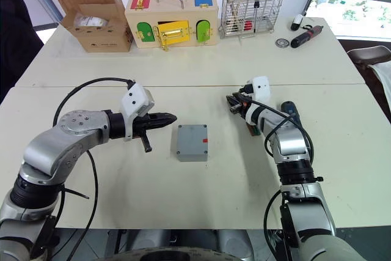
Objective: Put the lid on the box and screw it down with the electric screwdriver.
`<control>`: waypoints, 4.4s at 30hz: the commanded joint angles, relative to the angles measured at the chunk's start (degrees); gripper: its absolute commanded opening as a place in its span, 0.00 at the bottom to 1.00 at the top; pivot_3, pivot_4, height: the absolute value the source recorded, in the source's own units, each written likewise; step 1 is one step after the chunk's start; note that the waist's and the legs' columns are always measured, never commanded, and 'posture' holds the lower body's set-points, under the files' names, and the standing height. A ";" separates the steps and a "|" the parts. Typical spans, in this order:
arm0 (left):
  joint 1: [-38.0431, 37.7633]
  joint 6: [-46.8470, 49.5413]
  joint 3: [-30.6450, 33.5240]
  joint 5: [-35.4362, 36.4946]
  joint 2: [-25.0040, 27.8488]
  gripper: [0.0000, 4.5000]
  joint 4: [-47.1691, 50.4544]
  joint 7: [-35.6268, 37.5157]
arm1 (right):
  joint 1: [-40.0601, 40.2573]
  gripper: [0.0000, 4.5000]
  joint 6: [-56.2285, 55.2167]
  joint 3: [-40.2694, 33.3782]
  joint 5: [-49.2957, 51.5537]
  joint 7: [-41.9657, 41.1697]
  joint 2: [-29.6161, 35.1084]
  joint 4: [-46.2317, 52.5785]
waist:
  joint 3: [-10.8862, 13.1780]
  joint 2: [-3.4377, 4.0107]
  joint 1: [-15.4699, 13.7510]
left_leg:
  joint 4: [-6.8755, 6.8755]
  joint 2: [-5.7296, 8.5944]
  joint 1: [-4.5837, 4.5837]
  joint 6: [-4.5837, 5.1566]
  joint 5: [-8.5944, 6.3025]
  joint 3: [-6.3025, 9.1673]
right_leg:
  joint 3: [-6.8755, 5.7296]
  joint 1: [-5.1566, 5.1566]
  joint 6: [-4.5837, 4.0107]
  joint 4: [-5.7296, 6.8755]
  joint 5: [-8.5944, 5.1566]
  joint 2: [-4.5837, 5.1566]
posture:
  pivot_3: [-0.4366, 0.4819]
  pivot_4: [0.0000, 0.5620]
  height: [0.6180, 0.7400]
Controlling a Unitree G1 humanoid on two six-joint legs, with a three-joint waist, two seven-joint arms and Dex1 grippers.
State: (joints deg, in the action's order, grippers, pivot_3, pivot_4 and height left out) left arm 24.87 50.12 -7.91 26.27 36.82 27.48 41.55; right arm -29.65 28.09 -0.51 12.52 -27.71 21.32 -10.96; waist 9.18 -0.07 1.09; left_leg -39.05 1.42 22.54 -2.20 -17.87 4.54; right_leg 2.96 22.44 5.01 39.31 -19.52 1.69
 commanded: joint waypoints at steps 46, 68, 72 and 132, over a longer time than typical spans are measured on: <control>-2.65 -3.90 3.53 6.38 12.23 0.00 -0.49 16.66 | 16.85 0.01 12.78 5.35 16.41 -7.94 6.92 42.47 | 0.01 0.01 -0.25 | 0.04 -0.01 0.01 0.14 -0.08 0.09 | -0.04 -0.03 0.00 -0.06 0.00 0.02 | 0.48 0.27 1.00; -1.86 -3.81 2.38 6.21 11.22 0.00 -0.70 15.21 | 17.23 0.01 9.62 4.37 13.97 -8.30 7.99 37.88 | 0.01 0.01 -0.28 | 0.04 0.00 0.01 0.14 -0.08 0.09 | -0.04 -0.04 0.00 -0.05 0.00 0.02 | 0.48 0.27 1.00; -1.90 -3.85 2.25 6.11 11.06 0.00 -0.63 15.00 | 17.17 0.01 9.25 4.88 13.22 -8.35 8.17 37.30 | 0.01 0.01 -0.27 | 0.04 -0.01 0.01 0.14 -0.08 0.09 | -0.04 -0.03 0.00 -0.05 0.00 0.01 | 0.48 0.27 1.00; 0.45 -14.31 -10.87 -1.95 -0.54 0.00 2.64 17.28 | 17.12 0.99 64.41 -17.95 51.53 4.94 49.92 14.97 | 0.07 -0.03 -0.54 | -0.09 -0.06 -0.02 0.40 -0.22 -0.13 | 0.07 -0.20 0.01 -0.16 0.00 -0.03 | 0.48 0.27 1.00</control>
State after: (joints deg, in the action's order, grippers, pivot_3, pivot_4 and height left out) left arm 25.28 35.40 -19.99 23.27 36.01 27.64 59.36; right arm -10.92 92.16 -19.07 65.54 -23.41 71.64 5.23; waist 9.24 -0.10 0.54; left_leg -39.14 1.36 22.52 -1.80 -18.09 4.42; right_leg 3.03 22.24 5.01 39.15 -19.52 1.65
